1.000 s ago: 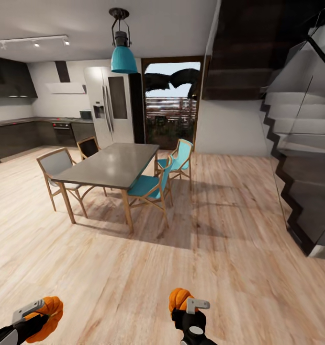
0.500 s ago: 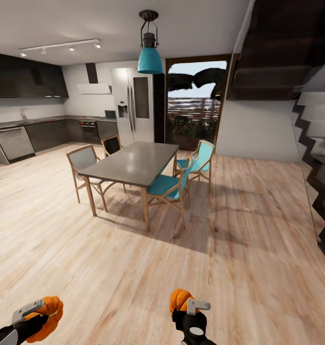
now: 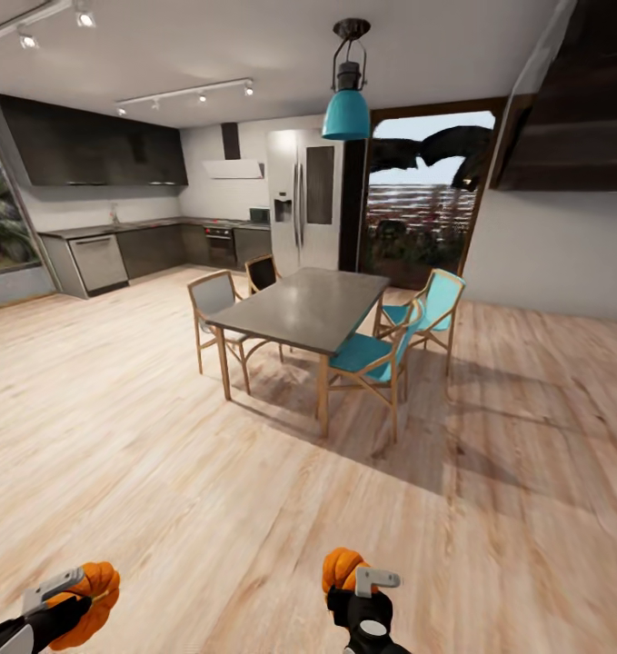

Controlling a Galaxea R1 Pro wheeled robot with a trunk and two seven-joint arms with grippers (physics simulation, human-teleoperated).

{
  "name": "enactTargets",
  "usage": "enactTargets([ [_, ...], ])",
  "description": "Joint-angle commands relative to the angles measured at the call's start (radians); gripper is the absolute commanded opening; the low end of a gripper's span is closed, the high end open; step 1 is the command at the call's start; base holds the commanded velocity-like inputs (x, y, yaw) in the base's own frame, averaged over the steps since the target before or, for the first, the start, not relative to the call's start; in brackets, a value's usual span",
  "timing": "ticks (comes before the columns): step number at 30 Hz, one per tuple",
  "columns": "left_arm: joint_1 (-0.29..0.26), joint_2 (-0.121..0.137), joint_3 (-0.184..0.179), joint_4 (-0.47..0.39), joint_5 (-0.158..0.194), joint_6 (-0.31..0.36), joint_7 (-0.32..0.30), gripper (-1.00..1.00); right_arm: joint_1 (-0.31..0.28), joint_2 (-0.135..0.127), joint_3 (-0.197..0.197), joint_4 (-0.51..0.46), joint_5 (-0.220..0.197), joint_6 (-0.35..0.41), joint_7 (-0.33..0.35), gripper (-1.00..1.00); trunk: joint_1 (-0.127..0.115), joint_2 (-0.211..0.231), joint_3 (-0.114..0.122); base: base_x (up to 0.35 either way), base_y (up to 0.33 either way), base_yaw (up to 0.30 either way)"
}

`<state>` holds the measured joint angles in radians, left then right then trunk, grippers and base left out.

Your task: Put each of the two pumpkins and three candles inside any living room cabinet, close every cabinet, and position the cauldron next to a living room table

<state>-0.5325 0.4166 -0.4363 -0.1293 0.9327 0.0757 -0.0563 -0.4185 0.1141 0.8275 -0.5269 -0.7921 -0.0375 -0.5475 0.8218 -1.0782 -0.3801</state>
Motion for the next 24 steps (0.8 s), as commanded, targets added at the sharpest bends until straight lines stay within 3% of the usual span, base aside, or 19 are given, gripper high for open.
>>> enactTargets([
  [1,0.000,0.000,-0.001,-0.001,0.006,0.004,-0.002,-1.00,-0.002,-0.001,0.009,-0.001,-0.007,-0.004,-0.008,-1.00,0.000,-0.001,-0.001,0.026,0.283,0.282],
  [14,-0.001,0.001,-0.001,-0.001,0.006,0.004,-0.002,-1.00,-0.002,-0.001,0.009,0.001,-0.008,-0.004,0.000,-1.00,0.000,-0.001,-0.001,0.122,0.278,0.282],
  [24,-0.001,-0.001,-0.001,-0.001,0.006,0.005,-0.002,-1.00,-0.002,-0.001,0.010,0.040,-0.006,-0.016,0.019,-1.00,0.000,-0.001,-0.001,0.216,0.234,0.282],
])
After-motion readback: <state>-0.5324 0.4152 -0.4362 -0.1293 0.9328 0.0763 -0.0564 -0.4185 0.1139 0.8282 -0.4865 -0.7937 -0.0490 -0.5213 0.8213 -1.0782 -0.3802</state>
